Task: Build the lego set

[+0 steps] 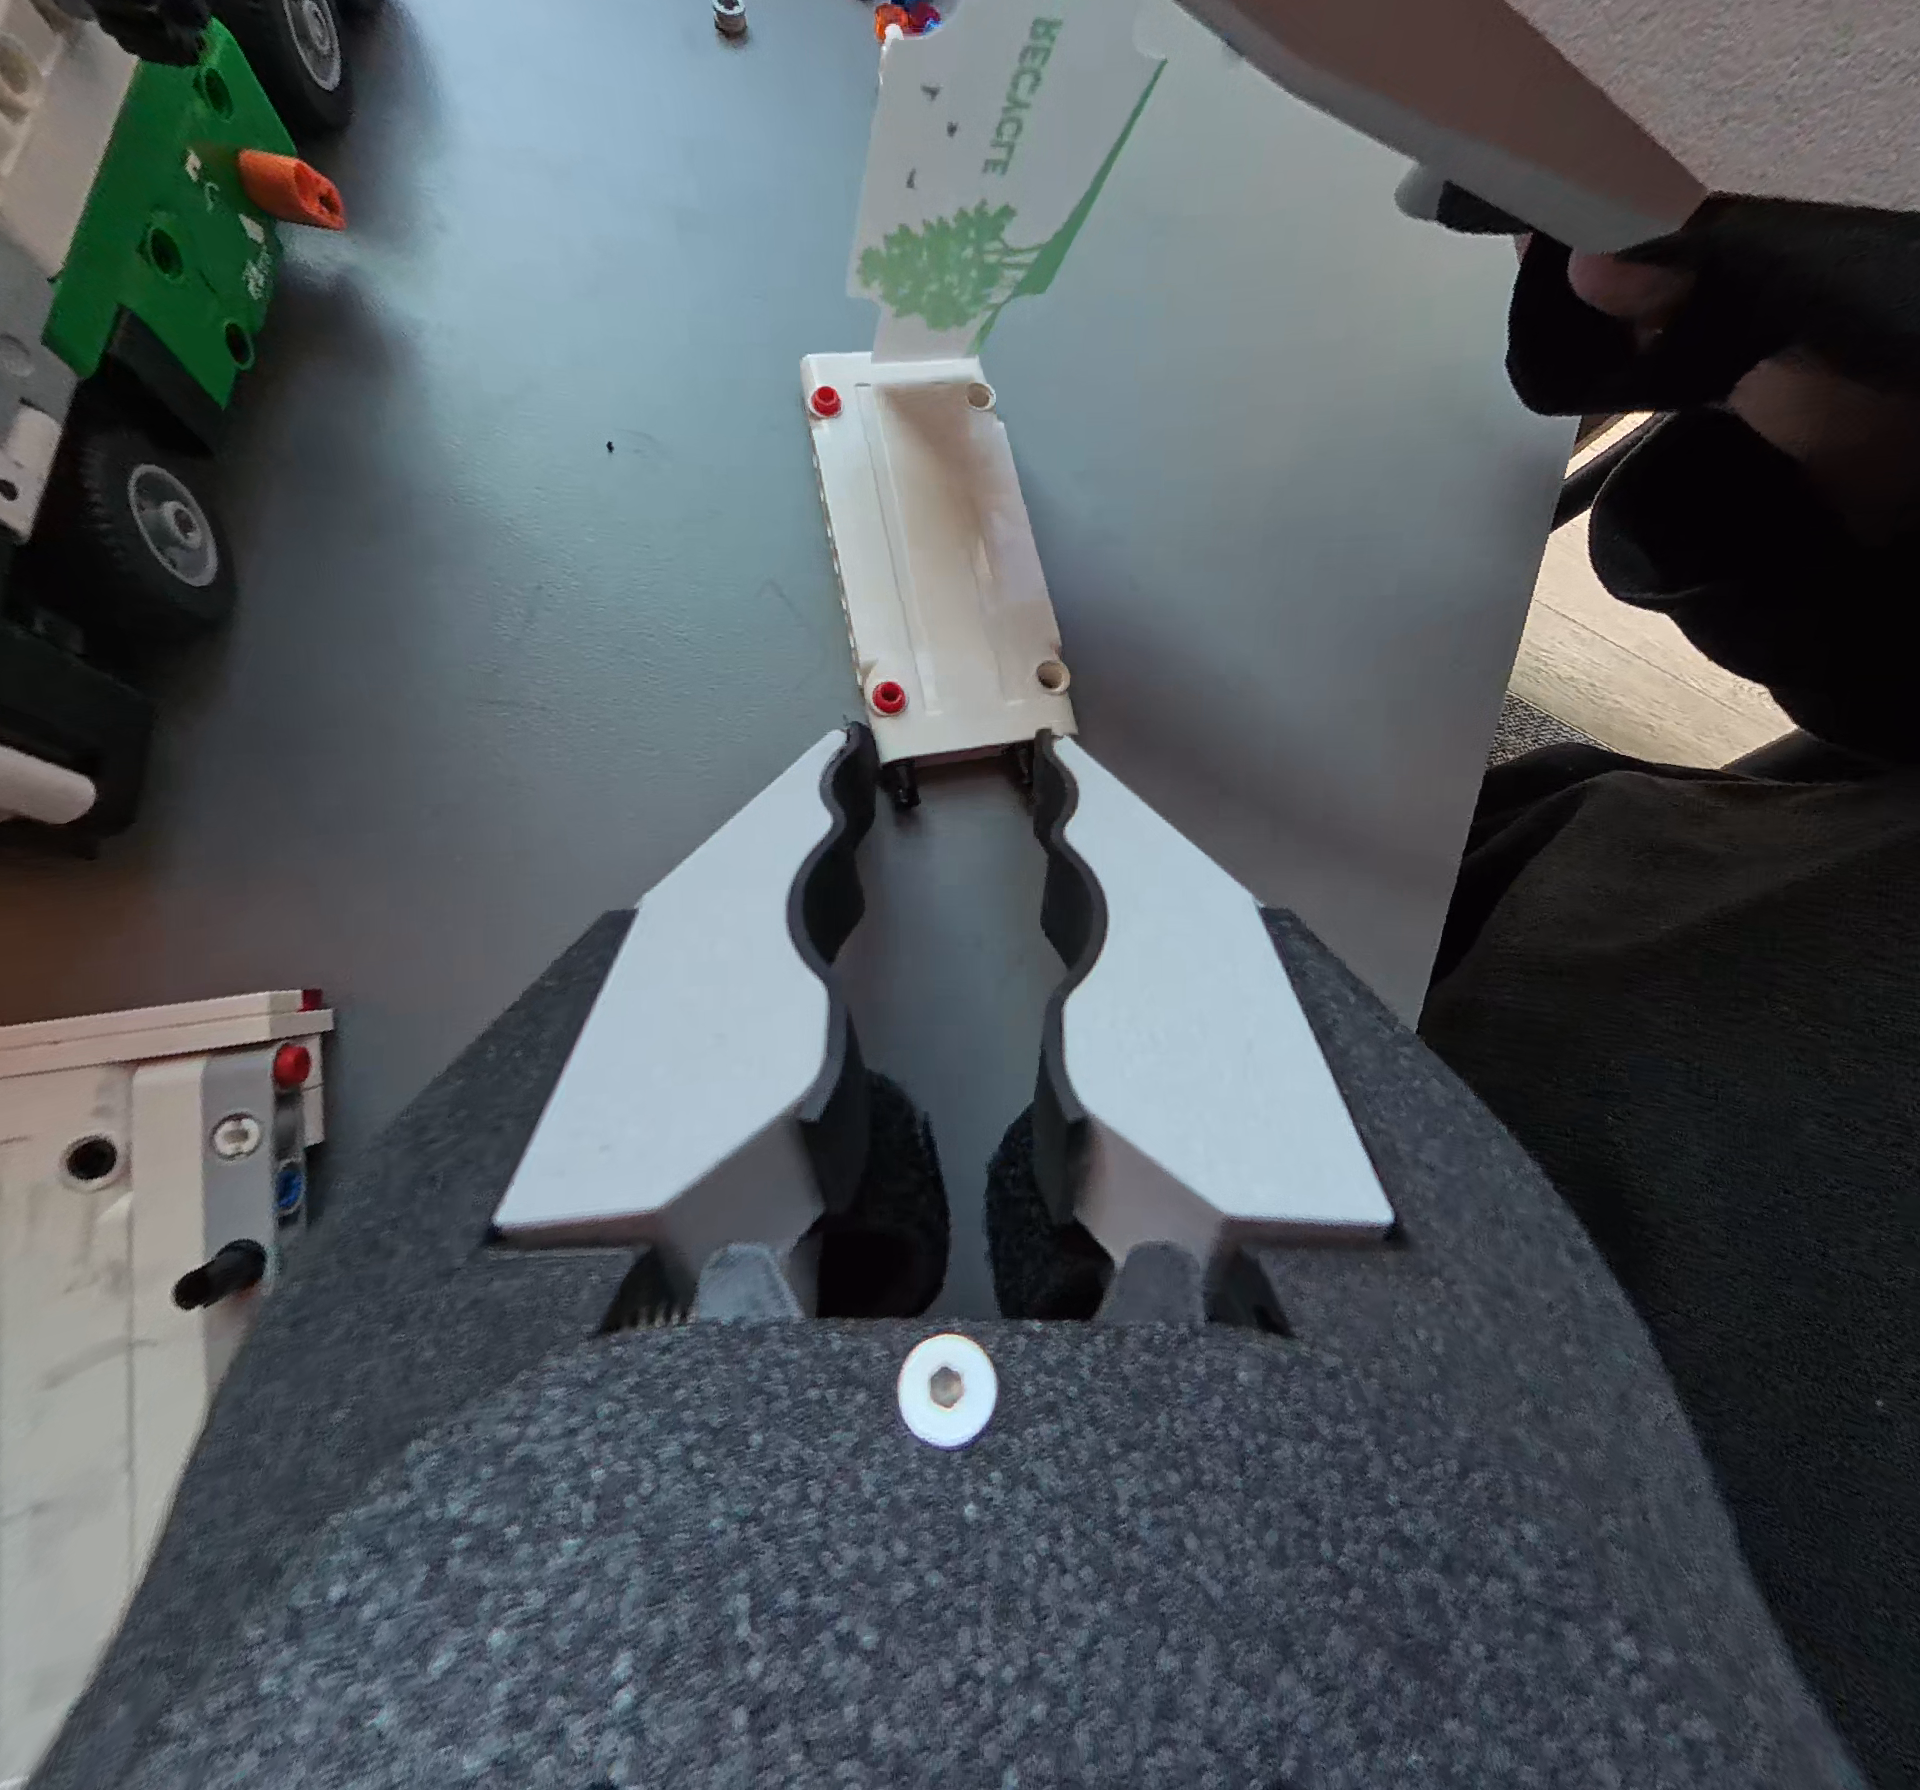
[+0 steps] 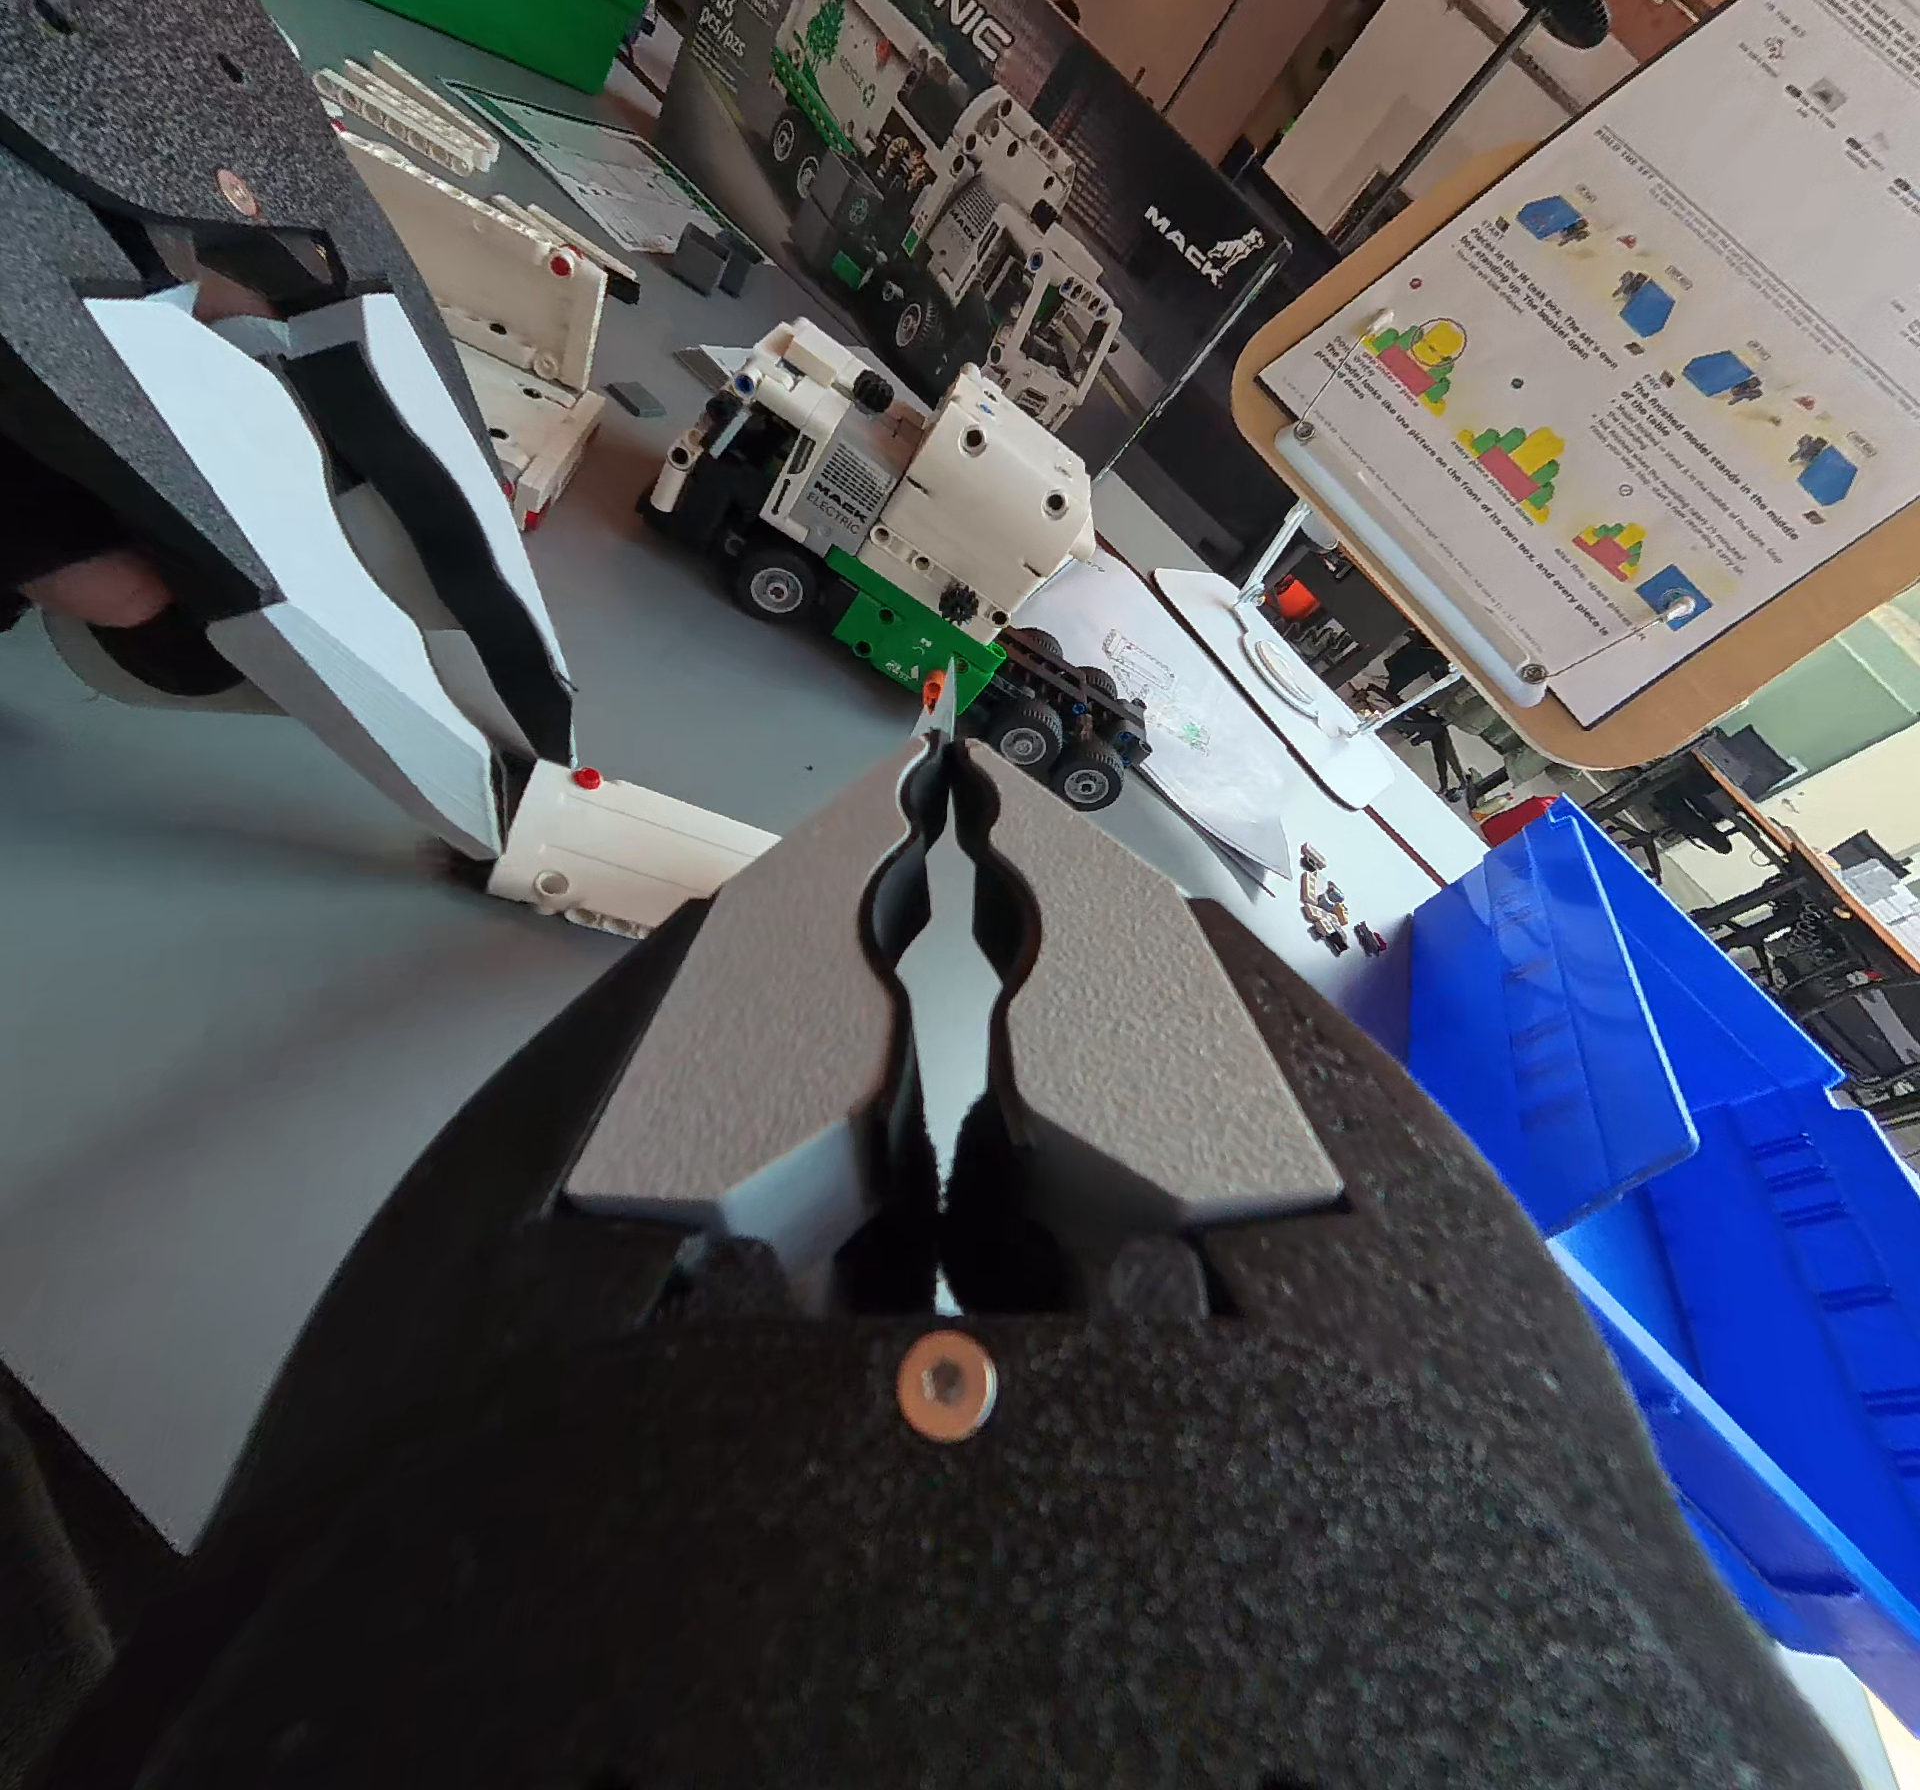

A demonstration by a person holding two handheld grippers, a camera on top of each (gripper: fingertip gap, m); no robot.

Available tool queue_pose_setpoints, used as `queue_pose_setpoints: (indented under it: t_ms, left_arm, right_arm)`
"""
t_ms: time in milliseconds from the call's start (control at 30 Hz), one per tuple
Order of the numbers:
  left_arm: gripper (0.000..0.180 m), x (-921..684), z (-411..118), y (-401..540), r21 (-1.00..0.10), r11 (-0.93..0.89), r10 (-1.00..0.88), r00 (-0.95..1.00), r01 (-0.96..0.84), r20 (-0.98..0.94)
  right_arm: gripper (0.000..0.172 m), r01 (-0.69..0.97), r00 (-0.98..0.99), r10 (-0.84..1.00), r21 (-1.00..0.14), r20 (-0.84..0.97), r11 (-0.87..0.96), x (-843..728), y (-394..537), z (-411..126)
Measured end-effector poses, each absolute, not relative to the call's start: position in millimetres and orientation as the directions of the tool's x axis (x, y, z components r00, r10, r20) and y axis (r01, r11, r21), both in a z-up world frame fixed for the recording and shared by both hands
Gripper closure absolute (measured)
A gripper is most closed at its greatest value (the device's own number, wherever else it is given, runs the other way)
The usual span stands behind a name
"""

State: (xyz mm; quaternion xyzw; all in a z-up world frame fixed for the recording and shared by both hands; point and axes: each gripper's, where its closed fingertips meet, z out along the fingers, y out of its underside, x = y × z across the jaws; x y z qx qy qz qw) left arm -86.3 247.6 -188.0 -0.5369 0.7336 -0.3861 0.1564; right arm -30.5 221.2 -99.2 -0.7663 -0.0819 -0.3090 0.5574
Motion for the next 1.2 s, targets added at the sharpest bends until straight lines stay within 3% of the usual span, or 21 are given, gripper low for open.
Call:
queue_pose_setpoints:
  t_ms: [1200]
  left_arm:
    - [0.151, -86.7, -188.3, 246.5, -0.736, 0.132, -0.908, -0.379, -0.664, 0.179]
  right_arm:
    - [0.172, 0.477, 0.801, -0.180, -0.791, 0.570, -0.384, -35.4, 228.2, -108.0]
